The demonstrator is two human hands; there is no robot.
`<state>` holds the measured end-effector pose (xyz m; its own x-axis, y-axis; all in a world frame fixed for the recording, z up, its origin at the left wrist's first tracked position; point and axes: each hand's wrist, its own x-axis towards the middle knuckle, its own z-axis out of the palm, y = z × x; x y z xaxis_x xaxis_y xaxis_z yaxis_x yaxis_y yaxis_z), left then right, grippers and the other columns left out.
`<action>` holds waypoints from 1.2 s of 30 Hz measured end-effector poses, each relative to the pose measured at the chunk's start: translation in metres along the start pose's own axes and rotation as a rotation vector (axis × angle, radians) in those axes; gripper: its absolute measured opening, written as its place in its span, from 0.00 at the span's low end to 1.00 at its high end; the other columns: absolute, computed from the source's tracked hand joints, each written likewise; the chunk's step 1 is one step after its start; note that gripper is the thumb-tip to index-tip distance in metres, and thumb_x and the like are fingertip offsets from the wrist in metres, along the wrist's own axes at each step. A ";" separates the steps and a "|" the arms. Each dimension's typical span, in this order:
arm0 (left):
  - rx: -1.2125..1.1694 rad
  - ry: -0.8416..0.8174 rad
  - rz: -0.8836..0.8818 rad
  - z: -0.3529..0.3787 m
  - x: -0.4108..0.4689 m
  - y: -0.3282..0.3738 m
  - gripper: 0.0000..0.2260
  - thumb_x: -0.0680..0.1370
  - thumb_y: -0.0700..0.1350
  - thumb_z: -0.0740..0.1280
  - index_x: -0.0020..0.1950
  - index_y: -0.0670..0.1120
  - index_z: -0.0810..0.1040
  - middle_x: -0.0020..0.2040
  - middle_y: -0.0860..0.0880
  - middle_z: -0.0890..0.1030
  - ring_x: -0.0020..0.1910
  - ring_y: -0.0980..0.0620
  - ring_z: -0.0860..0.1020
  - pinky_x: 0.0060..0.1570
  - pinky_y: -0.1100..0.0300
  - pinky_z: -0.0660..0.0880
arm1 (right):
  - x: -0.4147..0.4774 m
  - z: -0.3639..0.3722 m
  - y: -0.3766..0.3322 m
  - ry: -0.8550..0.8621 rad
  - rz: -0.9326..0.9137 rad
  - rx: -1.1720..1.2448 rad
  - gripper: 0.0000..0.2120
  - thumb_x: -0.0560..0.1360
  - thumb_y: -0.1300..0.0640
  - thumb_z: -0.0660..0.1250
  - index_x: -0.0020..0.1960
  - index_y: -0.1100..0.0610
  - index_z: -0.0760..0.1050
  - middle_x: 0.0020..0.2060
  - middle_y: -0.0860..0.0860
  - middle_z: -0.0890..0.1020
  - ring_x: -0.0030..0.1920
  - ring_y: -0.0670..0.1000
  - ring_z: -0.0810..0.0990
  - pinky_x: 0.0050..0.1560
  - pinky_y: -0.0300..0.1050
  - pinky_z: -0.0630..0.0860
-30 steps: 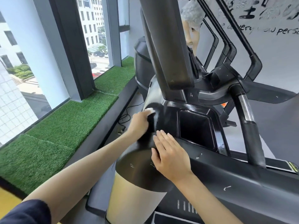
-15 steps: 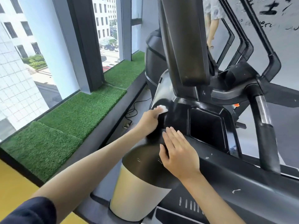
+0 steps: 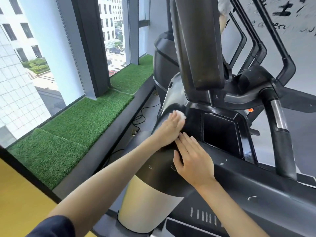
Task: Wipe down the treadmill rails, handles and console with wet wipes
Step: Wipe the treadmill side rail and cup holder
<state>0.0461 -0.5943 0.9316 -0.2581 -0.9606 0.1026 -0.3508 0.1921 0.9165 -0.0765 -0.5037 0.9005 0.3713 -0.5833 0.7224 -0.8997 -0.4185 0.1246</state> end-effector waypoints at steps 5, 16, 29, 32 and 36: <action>0.111 0.017 -0.145 -0.031 0.001 -0.038 0.11 0.85 0.47 0.49 0.48 0.51 0.68 0.50 0.53 0.69 0.54 0.56 0.63 0.51 0.70 0.61 | -0.001 0.004 -0.001 0.028 -0.008 -0.033 0.18 0.76 0.56 0.59 0.58 0.64 0.80 0.58 0.58 0.81 0.61 0.54 0.79 0.63 0.49 0.74; 0.087 0.012 -0.153 -0.027 0.016 -0.026 0.17 0.85 0.49 0.50 0.67 0.43 0.69 0.70 0.46 0.68 0.73 0.46 0.62 0.68 0.61 0.55 | -0.001 0.005 0.000 0.049 -0.030 -0.057 0.21 0.80 0.56 0.52 0.59 0.64 0.79 0.58 0.59 0.81 0.61 0.55 0.79 0.64 0.49 0.74; 0.406 -0.032 0.174 -0.006 0.013 0.012 0.15 0.84 0.41 0.49 0.65 0.38 0.70 0.68 0.43 0.68 0.69 0.44 0.65 0.67 0.56 0.58 | -0.001 0.003 0.001 0.028 -0.039 -0.051 0.22 0.80 0.55 0.51 0.60 0.64 0.79 0.58 0.59 0.81 0.61 0.55 0.79 0.64 0.49 0.74; 0.304 0.068 -0.268 -0.033 0.005 -0.012 0.21 0.84 0.51 0.51 0.62 0.38 0.74 0.61 0.38 0.75 0.60 0.43 0.73 0.52 0.58 0.65 | -0.002 0.006 0.001 0.047 -0.044 -0.075 0.21 0.80 0.56 0.52 0.60 0.65 0.79 0.59 0.59 0.80 0.61 0.55 0.79 0.64 0.49 0.74; 0.406 0.032 -0.512 -0.051 -0.019 -0.036 0.20 0.82 0.54 0.56 0.43 0.39 0.75 0.51 0.36 0.78 0.56 0.38 0.76 0.46 0.56 0.68 | -0.002 0.007 0.001 0.044 -0.046 -0.074 0.21 0.80 0.56 0.52 0.60 0.65 0.78 0.59 0.60 0.80 0.61 0.56 0.78 0.64 0.49 0.74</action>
<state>0.1091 -0.5929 0.9164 0.0563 -0.9550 -0.2912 -0.7362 -0.2367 0.6340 -0.0763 -0.5075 0.8946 0.4035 -0.5332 0.7436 -0.8971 -0.3903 0.2070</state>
